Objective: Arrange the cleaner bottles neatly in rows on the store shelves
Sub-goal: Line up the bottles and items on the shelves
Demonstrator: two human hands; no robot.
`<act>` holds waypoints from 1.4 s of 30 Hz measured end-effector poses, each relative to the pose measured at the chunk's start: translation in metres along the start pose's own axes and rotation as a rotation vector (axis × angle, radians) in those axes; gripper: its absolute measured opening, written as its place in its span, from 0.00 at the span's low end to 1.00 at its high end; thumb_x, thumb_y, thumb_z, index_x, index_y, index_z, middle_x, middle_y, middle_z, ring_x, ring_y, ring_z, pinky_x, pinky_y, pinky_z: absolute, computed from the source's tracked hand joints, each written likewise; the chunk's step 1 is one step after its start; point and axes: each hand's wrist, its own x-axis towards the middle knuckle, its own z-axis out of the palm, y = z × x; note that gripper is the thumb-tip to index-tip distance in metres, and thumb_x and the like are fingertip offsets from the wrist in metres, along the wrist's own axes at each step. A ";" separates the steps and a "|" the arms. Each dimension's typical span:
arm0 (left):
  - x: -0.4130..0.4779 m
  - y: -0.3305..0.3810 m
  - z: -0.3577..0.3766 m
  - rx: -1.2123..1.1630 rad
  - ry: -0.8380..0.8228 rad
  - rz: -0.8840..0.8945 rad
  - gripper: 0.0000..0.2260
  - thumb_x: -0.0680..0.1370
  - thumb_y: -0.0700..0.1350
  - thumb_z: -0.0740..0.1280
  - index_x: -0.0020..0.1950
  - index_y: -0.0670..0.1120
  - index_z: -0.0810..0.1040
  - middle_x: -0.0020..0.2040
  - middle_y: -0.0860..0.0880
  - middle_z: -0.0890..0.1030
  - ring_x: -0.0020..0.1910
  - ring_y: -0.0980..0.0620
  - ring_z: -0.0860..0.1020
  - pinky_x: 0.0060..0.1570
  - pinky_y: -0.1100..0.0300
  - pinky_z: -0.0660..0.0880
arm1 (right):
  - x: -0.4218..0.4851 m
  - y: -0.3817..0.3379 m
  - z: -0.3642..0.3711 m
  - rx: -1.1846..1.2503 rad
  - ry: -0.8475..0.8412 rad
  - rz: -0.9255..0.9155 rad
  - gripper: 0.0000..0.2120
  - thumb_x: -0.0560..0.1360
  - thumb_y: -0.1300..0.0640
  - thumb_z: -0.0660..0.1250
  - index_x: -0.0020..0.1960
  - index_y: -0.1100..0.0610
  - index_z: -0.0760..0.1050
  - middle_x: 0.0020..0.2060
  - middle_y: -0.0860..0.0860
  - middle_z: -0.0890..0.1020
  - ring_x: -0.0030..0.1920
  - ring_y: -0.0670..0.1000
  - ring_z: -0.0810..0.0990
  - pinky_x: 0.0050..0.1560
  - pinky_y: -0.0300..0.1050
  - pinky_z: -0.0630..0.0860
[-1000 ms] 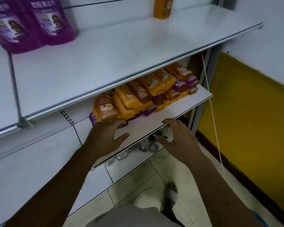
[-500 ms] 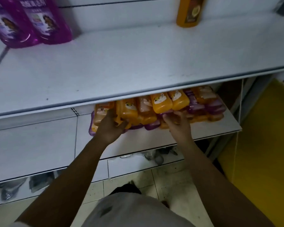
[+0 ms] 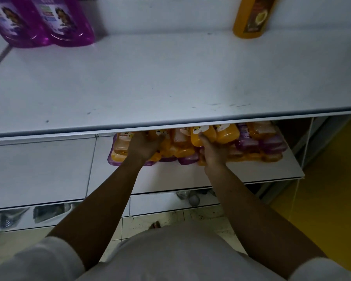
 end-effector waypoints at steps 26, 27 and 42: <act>-0.187 -0.053 -0.048 -1.051 -0.330 -0.336 0.32 0.72 0.35 0.77 0.75 0.40 0.71 0.69 0.35 0.80 0.66 0.36 0.81 0.59 0.44 0.82 | -0.070 0.009 -0.078 -0.088 -1.014 0.154 0.32 0.67 0.72 0.73 0.68 0.56 0.73 0.58 0.56 0.85 0.55 0.57 0.86 0.46 0.53 0.85; -0.200 -0.059 -0.053 -1.024 -0.310 -0.298 0.31 0.73 0.32 0.73 0.76 0.41 0.70 0.68 0.36 0.80 0.66 0.36 0.81 0.58 0.44 0.82 | -0.078 0.012 -0.074 -0.117 -1.054 0.133 0.34 0.65 0.71 0.73 0.69 0.55 0.72 0.58 0.55 0.86 0.57 0.57 0.86 0.47 0.53 0.85; -0.366 -0.090 -0.225 -0.782 0.666 -0.024 0.24 0.74 0.43 0.74 0.69 0.50 0.75 0.60 0.48 0.86 0.60 0.45 0.85 0.60 0.46 0.82 | -0.292 0.023 0.050 -0.282 -1.401 -0.439 0.20 0.72 0.52 0.78 0.62 0.46 0.78 0.57 0.49 0.87 0.59 0.51 0.86 0.61 0.55 0.81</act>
